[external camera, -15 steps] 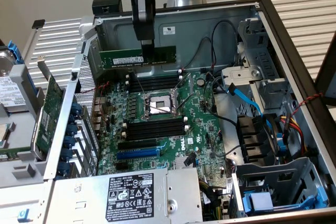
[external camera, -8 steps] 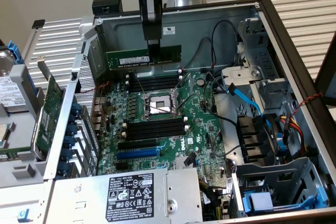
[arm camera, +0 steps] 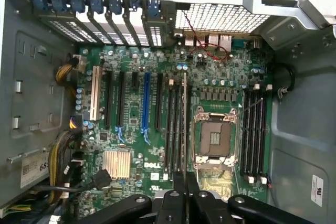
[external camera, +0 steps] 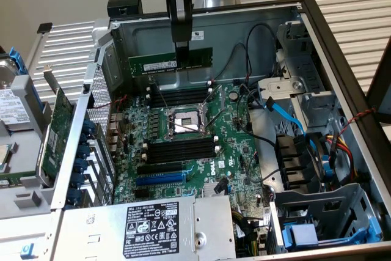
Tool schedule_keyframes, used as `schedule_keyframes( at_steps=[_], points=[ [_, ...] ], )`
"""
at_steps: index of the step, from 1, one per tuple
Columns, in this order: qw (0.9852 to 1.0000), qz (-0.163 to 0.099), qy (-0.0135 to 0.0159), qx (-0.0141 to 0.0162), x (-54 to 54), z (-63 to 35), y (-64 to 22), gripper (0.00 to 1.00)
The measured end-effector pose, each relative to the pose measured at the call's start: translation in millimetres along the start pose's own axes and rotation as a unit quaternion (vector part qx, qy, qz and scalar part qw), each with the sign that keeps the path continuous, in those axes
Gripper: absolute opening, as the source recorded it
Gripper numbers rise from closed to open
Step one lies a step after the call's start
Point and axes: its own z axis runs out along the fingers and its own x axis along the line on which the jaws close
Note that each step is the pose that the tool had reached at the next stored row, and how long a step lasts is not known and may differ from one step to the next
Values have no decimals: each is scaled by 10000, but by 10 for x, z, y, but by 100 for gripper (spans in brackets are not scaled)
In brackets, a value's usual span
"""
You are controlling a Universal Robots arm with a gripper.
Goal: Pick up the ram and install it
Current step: 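Insert the ram into the slot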
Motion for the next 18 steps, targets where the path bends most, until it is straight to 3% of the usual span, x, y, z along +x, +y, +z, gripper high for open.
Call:
schedule_keyframes(
  at_steps=[9,10,12,15,18],
  points=[
    [9999,163,-3,15,-42,89,-2,13],
    [9998,203,-3,22,-42,95,-2,13],
    [9997,221,-5,64,-42,98,-2,13],
    [9997,230,-6,76,-44,102,-2,13],
    [9996,271,-7,111,-52,121,0,13]
  ],
)
